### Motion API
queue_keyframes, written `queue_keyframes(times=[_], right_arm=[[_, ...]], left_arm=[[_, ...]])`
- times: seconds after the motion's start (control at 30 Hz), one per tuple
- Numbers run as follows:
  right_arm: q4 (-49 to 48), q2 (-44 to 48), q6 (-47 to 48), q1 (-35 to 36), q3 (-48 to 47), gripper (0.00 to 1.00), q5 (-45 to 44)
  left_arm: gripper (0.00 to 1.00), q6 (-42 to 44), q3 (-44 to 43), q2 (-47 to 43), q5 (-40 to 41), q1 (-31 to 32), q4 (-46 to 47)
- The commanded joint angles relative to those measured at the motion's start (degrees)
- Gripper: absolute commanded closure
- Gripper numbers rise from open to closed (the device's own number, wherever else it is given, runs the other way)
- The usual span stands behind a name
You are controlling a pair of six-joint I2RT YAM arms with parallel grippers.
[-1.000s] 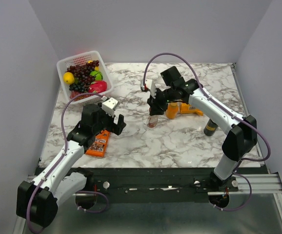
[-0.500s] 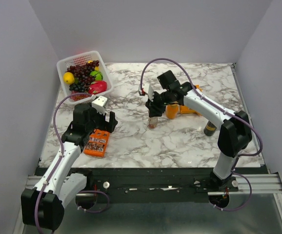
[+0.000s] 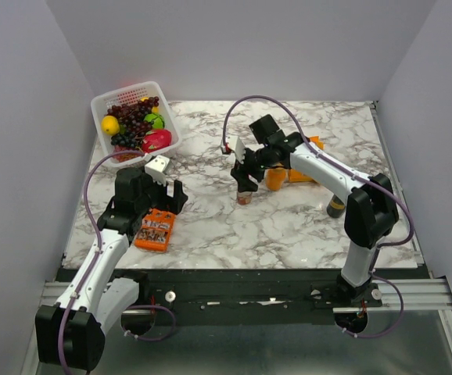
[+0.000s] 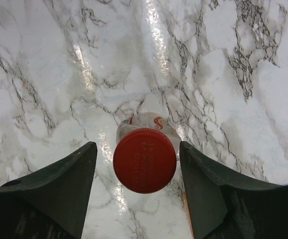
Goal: Screw on the bottle caps
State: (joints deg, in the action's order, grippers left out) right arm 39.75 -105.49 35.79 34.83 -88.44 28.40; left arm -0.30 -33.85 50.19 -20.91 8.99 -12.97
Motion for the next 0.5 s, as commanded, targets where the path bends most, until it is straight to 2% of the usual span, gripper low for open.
queue_keyframes(times=[0.0,0.1,0.13,0.27,0.4,0.43,0.47], right_arm=[[-1.16,-1.38,-0.72,-0.55,-3.05,0.18,-1.86],[-1.16,-1.65,-0.98,-0.73,-4.19,0.07,-2.21],[-1.16,-1.56,-0.99,-0.99,-4.37,0.01,-2.12],[-0.90,-0.77,-1.60,-1.43,-5.77,0.00,-1.51],[3.31,2.56,-2.56,-1.43,-11.74,0.00,0.42],[1.67,4.83,-4.92,-1.43,-13.23,0.00,-2.10],[0.61,6.25,-11.21,-1.43,-13.77,0.00,-4.30]], left_arm=[[0.01,-1.20,0.27,-0.71,-3.09,-0.73,-0.03],[0.01,-1.29,0.36,-0.71,-3.44,-1.00,-0.12],[0.01,-1.29,0.45,-0.71,-3.53,-1.00,-0.04],[0.01,-1.64,0.97,-0.71,-3.97,-1.17,0.58],[0.01,-1.73,0.71,-1.33,-4.58,-1.08,1.02],[0.01,-1.47,0.10,-1.50,-4.58,-1.08,1.11],[0.01,-1.29,-0.25,-1.76,-4.93,-1.17,1.28]])
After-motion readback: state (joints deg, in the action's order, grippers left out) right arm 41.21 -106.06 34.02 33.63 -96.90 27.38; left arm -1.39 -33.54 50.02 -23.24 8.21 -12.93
